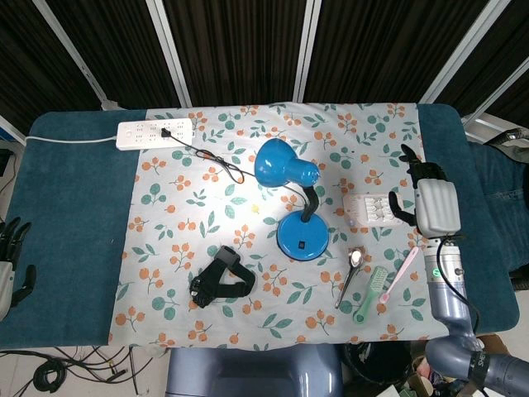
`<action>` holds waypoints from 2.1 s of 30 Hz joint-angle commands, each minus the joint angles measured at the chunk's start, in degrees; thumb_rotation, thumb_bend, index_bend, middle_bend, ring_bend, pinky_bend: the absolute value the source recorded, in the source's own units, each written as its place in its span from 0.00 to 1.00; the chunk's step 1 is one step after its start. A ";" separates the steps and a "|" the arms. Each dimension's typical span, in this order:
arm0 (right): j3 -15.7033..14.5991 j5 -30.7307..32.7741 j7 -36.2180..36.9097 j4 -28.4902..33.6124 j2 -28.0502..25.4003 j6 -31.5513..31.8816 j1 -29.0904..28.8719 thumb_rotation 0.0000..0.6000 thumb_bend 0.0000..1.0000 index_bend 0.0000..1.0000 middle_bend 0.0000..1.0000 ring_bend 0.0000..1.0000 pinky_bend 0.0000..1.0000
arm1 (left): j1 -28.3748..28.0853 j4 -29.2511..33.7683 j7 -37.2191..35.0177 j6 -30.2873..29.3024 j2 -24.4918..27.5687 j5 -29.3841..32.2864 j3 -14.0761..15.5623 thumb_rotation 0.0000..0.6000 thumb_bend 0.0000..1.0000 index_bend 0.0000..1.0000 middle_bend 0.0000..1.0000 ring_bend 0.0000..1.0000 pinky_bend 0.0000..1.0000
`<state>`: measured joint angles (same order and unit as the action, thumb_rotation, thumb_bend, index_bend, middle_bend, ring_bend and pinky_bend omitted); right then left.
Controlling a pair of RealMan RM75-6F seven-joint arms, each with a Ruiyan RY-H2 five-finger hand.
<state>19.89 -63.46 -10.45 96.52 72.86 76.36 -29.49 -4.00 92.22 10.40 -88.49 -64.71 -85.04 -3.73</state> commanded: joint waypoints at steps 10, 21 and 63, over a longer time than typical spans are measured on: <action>-0.13 0.10 -0.60 1.03 0.01 -0.46 0.01 1.00 0.35 0.03 0.18 0.26 0.17 | 0.05 0.10 -0.18 -0.07 0.08 -0.02 -0.02 1.00 0.52 0.05 0.02 0.00 0.00; -3.24 -2.03 -3.48 2.73 -0.08 -0.74 0.85 1.00 0.35 0.03 0.18 0.26 0.17 | 0.02 0.09 -0.26 0.09 0.09 -0.05 0.07 1.00 0.52 0.05 0.02 0.00 0.00; -15.02 -1.45 -21.48 -1.39 17.88 -12.96 -2.81 1.00 0.58 0.08 0.88 0.94 0.88 | -0.10 0.26 -0.57 0.64 0.33 0.40 0.03 1.00 0.52 0.05 0.02 0.00 0.00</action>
<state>4.69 -65.08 -31.81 95.27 90.55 63.59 -32.12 -4.11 92.47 9.82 -87.84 -64.38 -84.67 -3.69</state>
